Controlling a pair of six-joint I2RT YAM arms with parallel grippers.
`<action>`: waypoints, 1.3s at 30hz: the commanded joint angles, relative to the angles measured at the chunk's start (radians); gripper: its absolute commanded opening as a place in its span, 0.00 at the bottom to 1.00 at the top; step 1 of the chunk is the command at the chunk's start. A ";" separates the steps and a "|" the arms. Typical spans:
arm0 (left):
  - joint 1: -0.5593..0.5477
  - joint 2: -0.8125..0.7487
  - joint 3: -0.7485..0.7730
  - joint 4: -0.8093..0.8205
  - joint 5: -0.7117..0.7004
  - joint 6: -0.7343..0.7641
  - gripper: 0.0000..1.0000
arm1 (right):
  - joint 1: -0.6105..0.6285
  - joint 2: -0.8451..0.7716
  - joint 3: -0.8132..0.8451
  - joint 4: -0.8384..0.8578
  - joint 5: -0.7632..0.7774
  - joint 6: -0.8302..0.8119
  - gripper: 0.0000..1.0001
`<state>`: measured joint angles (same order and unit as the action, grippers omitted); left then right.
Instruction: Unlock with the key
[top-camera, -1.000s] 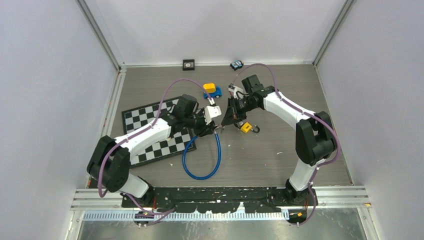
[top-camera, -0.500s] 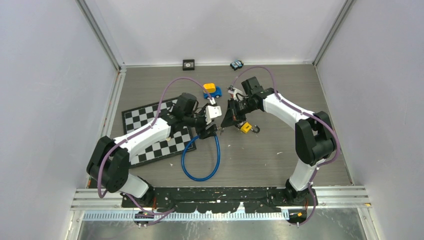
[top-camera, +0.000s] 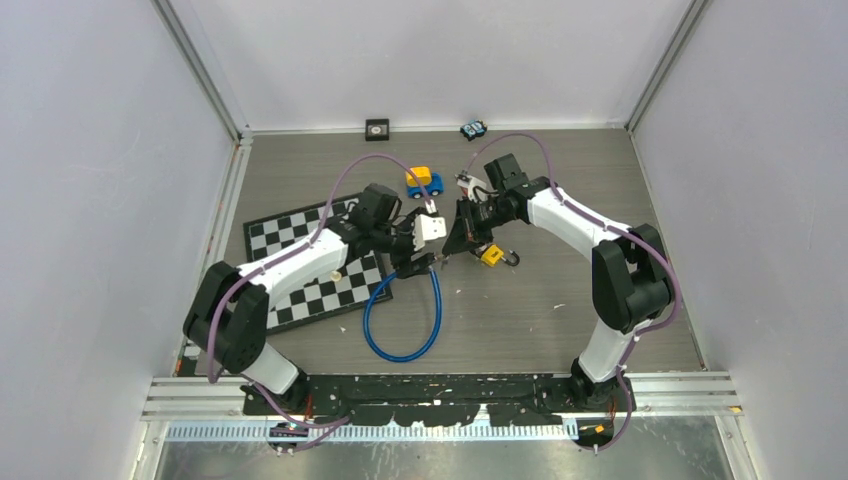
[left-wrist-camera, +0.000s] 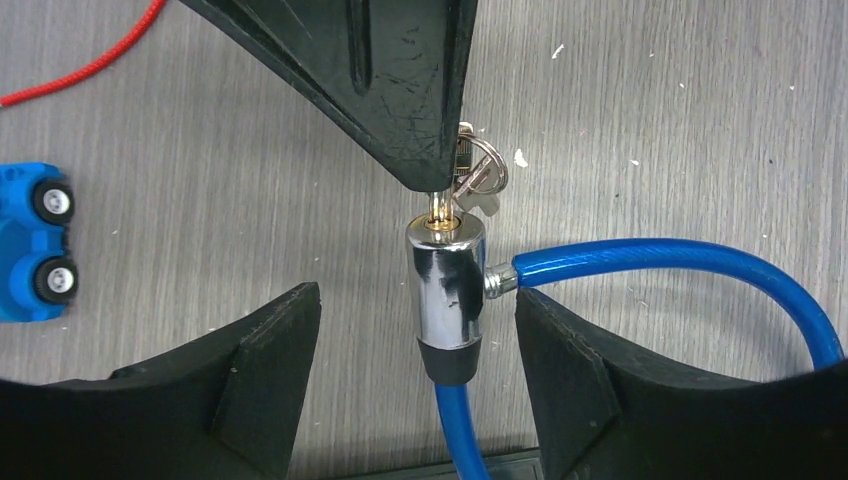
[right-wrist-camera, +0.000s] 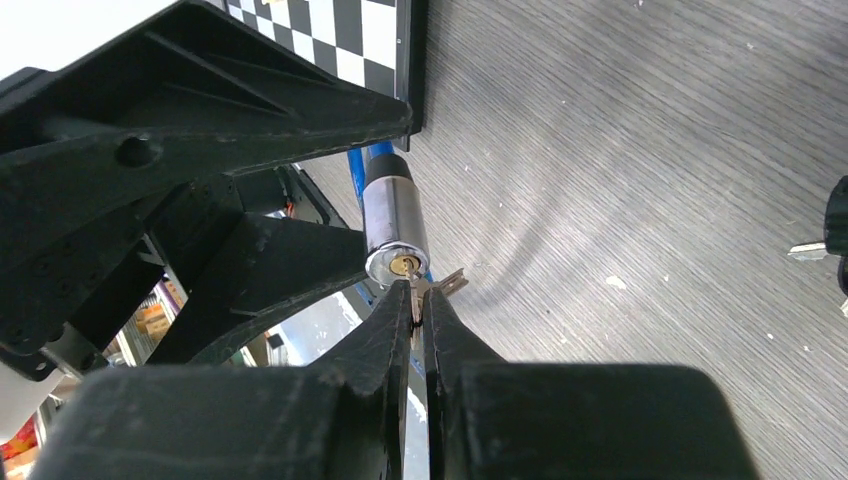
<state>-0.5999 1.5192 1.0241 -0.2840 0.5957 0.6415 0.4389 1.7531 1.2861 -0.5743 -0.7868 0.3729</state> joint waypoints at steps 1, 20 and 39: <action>0.004 0.046 0.041 0.010 -0.006 0.032 0.71 | 0.001 -0.059 0.004 0.032 -0.045 0.015 0.00; -0.020 0.050 -0.015 0.086 0.000 -0.001 0.16 | 0.000 -0.047 -0.014 0.065 -0.049 0.056 0.00; -0.092 -0.046 -0.087 0.256 -0.052 -0.126 0.00 | 0.060 -0.019 -0.069 0.164 -0.065 0.073 0.00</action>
<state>-0.6682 1.5326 0.9226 -0.1909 0.4484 0.5598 0.4313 1.7473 1.2057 -0.4503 -0.8207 0.4931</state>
